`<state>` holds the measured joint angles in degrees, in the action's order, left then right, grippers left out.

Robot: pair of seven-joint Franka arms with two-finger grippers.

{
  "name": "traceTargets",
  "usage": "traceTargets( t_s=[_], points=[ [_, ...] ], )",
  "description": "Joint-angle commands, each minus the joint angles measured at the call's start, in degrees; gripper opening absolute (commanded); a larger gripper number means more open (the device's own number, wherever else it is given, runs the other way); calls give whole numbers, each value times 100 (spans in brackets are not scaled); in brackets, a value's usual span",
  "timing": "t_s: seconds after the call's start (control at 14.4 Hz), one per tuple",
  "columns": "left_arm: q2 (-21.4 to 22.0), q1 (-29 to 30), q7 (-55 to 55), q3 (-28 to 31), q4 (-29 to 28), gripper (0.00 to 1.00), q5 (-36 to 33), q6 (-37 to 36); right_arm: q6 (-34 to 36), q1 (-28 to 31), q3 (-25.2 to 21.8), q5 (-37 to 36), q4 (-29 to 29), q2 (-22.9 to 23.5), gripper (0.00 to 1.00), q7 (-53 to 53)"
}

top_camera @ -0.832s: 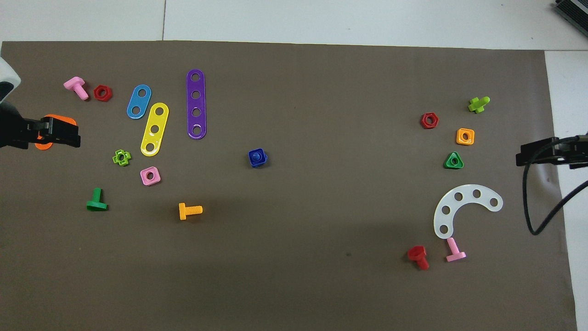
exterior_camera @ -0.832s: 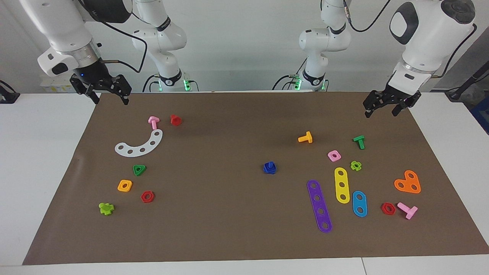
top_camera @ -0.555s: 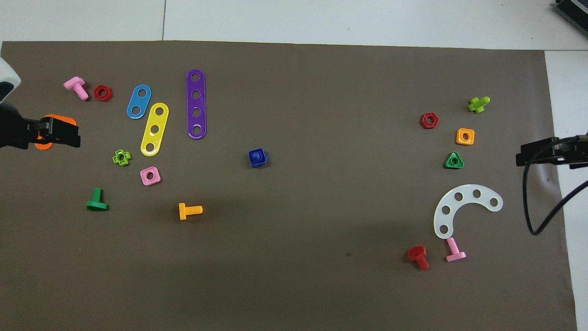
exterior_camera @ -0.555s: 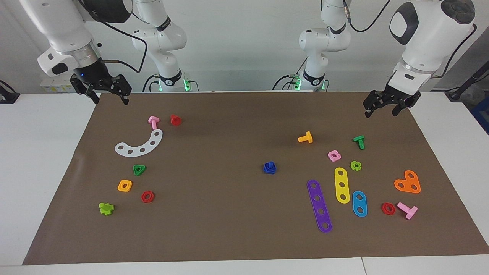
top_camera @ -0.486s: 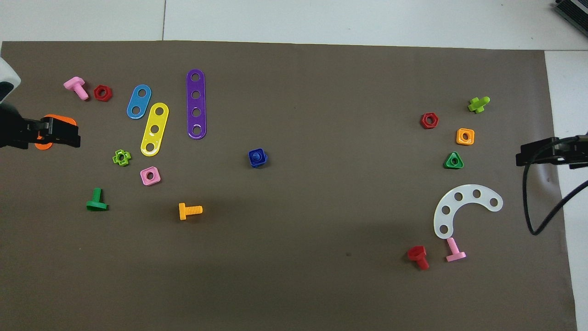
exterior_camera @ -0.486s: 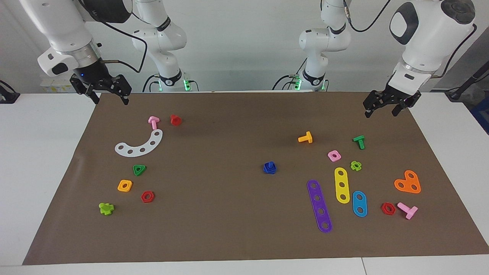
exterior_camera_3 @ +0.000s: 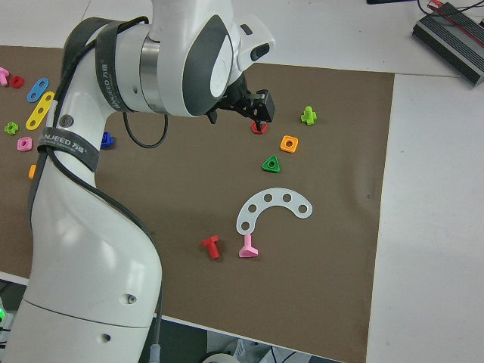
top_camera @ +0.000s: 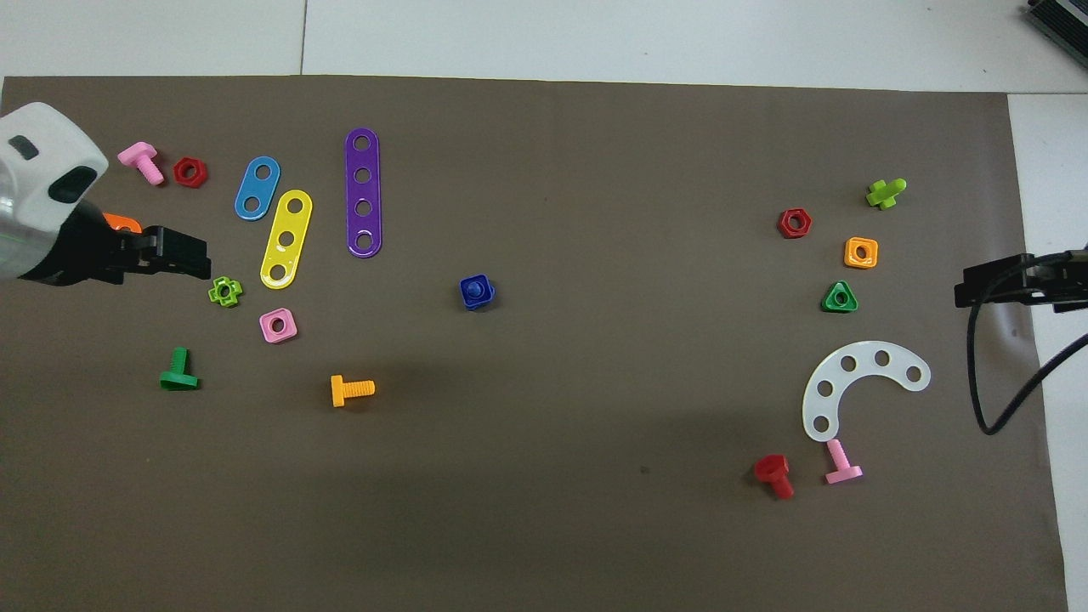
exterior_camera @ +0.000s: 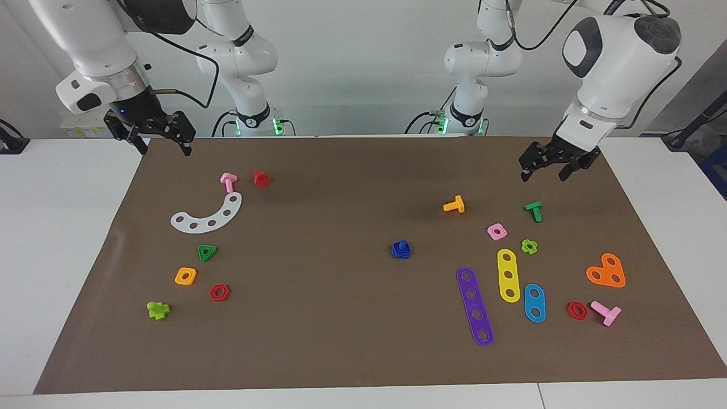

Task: Unscrew and place screws in storage area
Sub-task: 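Move the left gripper toward the blue nut-and-bolt piece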

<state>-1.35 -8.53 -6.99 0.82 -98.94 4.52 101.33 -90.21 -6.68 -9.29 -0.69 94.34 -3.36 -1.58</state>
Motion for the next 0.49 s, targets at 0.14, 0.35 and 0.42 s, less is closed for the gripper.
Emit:
traceTargets(
  t_s=[0.14, 0.35, 0.42],
  points=[
    [-839, -1114, -1478, 67, -73, 99, 84, 1272, -5, 18, 15, 122, 32, -42, 100, -53],
    [-1383, -1500, -2014, 67, 84, 99, 119, 1765, -5, 18, 15, 122, 32, -33, 100, -53],
    [-1673, -1676, -2304, 84, 172, 99, 120, 2037, -5, 18, 15, 122, 32, -33, 100, -53]
  ],
)
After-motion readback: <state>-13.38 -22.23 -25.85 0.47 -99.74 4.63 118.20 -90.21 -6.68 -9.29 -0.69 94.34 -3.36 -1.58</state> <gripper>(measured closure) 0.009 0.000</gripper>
